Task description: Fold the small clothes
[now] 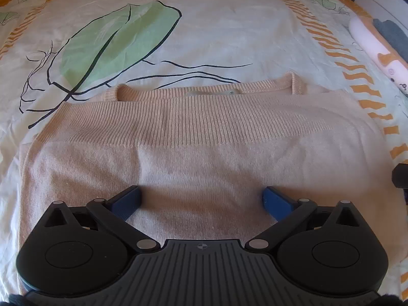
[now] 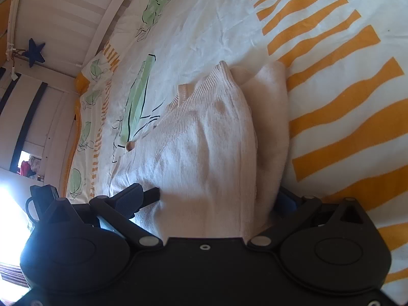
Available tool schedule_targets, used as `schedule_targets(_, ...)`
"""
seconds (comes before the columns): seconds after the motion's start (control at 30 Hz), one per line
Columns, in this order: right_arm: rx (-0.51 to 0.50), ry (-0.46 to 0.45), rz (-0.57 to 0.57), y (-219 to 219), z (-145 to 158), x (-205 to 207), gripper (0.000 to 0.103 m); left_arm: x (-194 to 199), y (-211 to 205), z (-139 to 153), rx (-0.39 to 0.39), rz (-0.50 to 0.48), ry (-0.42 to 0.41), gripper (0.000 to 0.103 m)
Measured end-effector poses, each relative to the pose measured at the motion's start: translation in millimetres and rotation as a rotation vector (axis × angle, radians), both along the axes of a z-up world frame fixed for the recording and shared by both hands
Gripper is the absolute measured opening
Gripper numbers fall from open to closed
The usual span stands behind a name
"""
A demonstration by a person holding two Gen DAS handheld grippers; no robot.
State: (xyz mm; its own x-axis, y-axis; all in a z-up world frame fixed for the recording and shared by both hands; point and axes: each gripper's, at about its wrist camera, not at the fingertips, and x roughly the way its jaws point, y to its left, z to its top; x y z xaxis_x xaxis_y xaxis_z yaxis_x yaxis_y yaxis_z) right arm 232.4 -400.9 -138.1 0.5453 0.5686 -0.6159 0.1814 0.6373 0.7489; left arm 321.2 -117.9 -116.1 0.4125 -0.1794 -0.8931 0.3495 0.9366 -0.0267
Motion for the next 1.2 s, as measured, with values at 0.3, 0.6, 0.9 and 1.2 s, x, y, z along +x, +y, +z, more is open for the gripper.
schedule_targets(0.3,0.028,-0.065,-0.026,0,-7,4,0.103,3,-2,1,0.010,-0.008,0.009,0.103)
schedule_targets(0.6,-0.026,-0.079,-0.001,6,-1,4,0.103,24,-7,11,0.035,0.054,-0.068,0.102)
schedule_targets(0.9,-0.068,-0.090,0.028,10,2,4,0.101,30,4,22,-0.003,0.039,-0.059,0.092)
schedule_targets(1.2,-0.176,-0.085,0.017,10,8,3,0.039,-6,89,54,-0.106,0.059,-0.093,0.092)
